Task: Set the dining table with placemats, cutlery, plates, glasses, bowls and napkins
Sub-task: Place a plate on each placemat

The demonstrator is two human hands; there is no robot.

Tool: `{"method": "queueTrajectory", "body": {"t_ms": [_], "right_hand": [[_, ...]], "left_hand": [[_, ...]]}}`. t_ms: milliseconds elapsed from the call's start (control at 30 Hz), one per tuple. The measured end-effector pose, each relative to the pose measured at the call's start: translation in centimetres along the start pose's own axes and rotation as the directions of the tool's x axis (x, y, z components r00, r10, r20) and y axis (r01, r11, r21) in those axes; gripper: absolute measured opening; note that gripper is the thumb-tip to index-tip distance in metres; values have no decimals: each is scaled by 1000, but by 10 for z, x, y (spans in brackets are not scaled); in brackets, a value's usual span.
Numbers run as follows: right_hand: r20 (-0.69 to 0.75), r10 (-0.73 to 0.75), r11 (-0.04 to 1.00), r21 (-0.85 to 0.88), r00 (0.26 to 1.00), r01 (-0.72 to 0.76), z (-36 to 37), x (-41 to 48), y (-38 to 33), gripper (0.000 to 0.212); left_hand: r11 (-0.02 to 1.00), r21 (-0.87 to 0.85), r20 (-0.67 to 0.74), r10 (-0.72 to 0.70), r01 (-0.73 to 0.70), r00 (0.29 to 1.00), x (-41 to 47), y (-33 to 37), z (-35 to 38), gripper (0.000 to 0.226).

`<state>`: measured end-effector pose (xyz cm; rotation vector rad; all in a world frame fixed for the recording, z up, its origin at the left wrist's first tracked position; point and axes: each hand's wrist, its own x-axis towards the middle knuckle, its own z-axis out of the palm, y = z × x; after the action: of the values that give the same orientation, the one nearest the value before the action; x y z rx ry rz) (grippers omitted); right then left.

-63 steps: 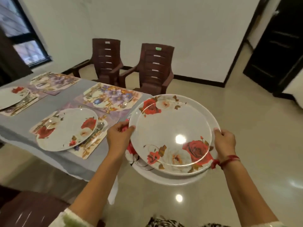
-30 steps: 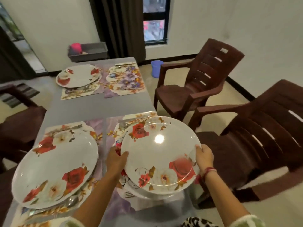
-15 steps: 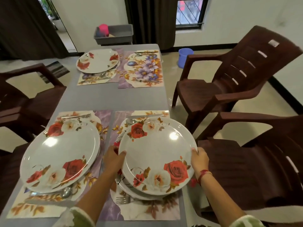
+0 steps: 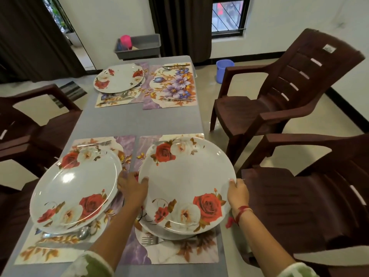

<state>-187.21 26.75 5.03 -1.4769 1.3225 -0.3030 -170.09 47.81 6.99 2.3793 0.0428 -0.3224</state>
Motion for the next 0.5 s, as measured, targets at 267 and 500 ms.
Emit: {"method": "queueTrajectory", "body": {"t_ms": [267, 500], "right_hand": [[-195, -151, 970, 158, 969, 183, -47, -34, -35, 25], [-102, -114, 887, 438, 988, 148, -104, -106, -11, 16]], "left_hand": [[879, -472, 112, 143, -74, 983, -43, 69, -45, 25], [775, -629, 257, 130, 64, 958, -99, 48, -46, 29]]}}
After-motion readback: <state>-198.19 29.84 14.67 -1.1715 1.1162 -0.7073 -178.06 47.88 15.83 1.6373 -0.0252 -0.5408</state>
